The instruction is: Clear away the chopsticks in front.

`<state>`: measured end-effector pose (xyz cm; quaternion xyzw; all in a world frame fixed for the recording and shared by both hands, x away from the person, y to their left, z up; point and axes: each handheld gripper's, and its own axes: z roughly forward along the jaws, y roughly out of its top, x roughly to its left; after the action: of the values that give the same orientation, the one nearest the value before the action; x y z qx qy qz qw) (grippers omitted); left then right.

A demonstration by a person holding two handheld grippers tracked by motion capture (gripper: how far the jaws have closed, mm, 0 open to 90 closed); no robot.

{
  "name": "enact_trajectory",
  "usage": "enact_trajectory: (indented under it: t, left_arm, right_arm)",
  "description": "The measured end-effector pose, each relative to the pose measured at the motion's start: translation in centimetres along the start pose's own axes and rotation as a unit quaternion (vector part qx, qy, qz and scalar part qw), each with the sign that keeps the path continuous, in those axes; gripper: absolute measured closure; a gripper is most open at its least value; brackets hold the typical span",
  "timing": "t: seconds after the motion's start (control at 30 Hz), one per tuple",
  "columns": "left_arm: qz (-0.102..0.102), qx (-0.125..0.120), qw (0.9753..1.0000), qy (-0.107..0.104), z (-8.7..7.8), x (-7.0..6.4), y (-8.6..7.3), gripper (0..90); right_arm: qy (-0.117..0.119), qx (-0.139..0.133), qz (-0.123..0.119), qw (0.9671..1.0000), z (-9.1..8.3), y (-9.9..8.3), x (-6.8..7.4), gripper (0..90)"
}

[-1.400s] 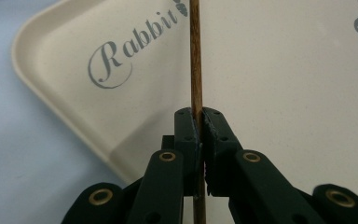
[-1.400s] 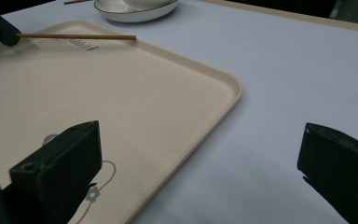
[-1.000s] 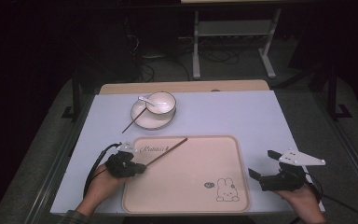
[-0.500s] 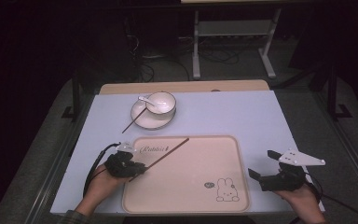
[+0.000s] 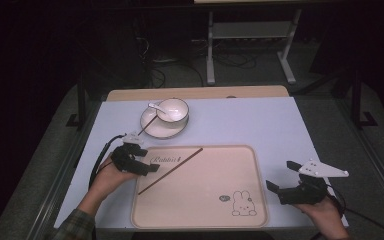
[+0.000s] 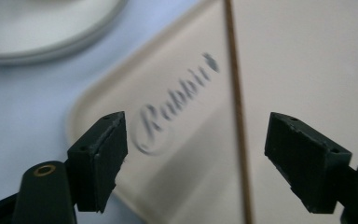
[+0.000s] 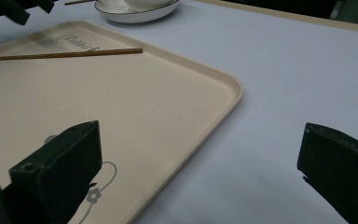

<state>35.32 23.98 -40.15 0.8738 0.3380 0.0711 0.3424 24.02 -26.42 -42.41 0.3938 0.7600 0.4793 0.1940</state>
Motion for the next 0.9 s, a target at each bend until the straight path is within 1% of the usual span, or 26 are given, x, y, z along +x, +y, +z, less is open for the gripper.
enact_trajectory:
  t: [0.03,0.07,0.13,0.17,0.23,0.27,0.3,0.33,0.37,0.4,0.43,0.47,0.5,0.53,0.57,0.6,0.63,0.7,0.73,0.77,0.8,0.87,0.9]
  left_arm:
    - [0.000,0.000,1.0000,0.000,0.0,0.0,0.0,20.1]
    - [-0.002,-0.001,1.0000,0.002,0.1,0.5,0.5,20.1]
    - [0.000,0.006,0.9999,0.014,0.5,1.7,1.8,20.1]
    - [-0.001,0.007,0.9998,0.019,0.6,2.2,2.2,20.1]
    - [-0.002,0.008,0.9992,0.039,0.7,3.6,3.3,20.2]
    - [-0.005,0.011,0.9989,0.045,0.8,4.1,3.6,20.8]
    - [-0.008,0.010,0.9984,0.055,0.8,4.9,4.1,20.8]
    - [-0.010,0.007,0.9982,0.059,0.8,5.6,4.5,22.8]
    - [-0.013,0.004,0.9980,0.062,0.9,6.1,4.8,22.8]
    - [-0.017,-0.002,0.9976,0.067,1.0,6.9,5.3,24.8]
    - [-0.020,-0.006,0.9973,0.071,1.1,7.4,5.6,24.8]
    - [-0.026,-0.009,0.9967,0.076,1.3,8.2,6.0,27.8]
    - [-0.029,-0.014,0.9963,0.080,1.5,8.8,6.3,33.7]
    - [-0.031,-0.019,0.9960,0.082,1.6,9.2,6.5,33.7]
    - [-0.035,-0.026,0.9959,0.079,2.0,9.8,6.8,37.9]
    - [-0.033,-0.028,0.9959,0.080,2.2,10.1,6.9,44.6]
    - [-0.032,-0.024,0.9955,0.086,2.7,10.5,7.0,47.6]
    - [-0.032,-0.011,0.9953,0.090,3.5,11.0,7.1,54.7]
    - [-0.038,-0.005,0.9948,0.094,4.4,11.4,7.0,58.1]
    - [-0.038,-0.005,0.9948,0.094,4.4,11.4,7.0,60.5]
    - [-0.041,-0.004,0.9951,0.089,4.8,11.6,6.9,63.0]
    - [-0.042,0.009,0.9946,0.094,5.6,11.7,6.7,63.9]
    - [-0.045,0.013,0.9944,0.094,5.8,11.7,6.6,67.0]
  right_arm:
    - [0.000,0.000,0.000,1.0000,0.0,0.0,0.0,0.0]
    - [0.000,0.000,0.001,1.0000,0.0,0.0,0.0,0.0]
    - [0.000,0.000,0.001,1.0000,0.0,0.0,-0.1,0.0]
    - [0.000,0.000,0.001,1.0000,0.0,0.0,-0.1,0.0]
    - [-0.001,0.000,0.001,1.0000,-0.1,-0.1,-0.1,0.0]
    - [-0.001,-0.001,0.001,1.0000,-0.1,-0.1,-0.1,0.0]
    - [-0.001,-0.001,0.002,1.0000,-0.1,-0.1,-0.1,0.0]
    - [-0.001,-0.001,0.003,1.0000,-0.2,-0.2,-0.2,0.0]
    - [-0.001,-0.001,0.003,1.0000,-0.2,-0.2,-0.2,0.0]
    - [0.000,-0.002,0.006,1.0000,-0.2,-0.2,-0.3,0.0]
    - [0.000,-0.002,0.006,1.0000,-0.2,-0.2,-0.3,0.0]
    - [0.000,-0.003,0.006,1.0000,-0.2,-0.2,-0.3,0.0]
    - [0.000,-0.003,0.004,1.0000,-0.2,-0.1,-0.3,0.0]
    - [0.000,-0.003,0.004,1.0000,-0.2,-0.1,-0.3,0.0]
    - [0.000,-0.003,0.004,1.0000,-0.2,-0.1,-0.3,0.0]
    - [0.001,-0.003,0.003,1.0000,-0.1,-0.1,-0.2,0.0]
    - [0.001,-0.003,0.002,1.0000,-0.1,-0.1,-0.2,0.0]
    - [0.001,-0.003,0.002,1.0000,-0.2,-0.1,-0.2,0.0]
    - [0.001,-0.003,0.004,1.0000,-0.2,-0.2,-0.3,0.0]
    - [0.001,-0.003,0.004,1.0000,-0.2,-0.2,-0.3,0.0]
    - [0.001,-0.003,0.004,1.0000,-0.2,-0.2,-0.3,0.0]
    - [0.001,-0.004,0.004,1.0000,-0.3,-0.2,-0.4,0.0]
    - [0.001,-0.004,0.004,1.0000,-0.3,-0.2,-0.4,0.0]
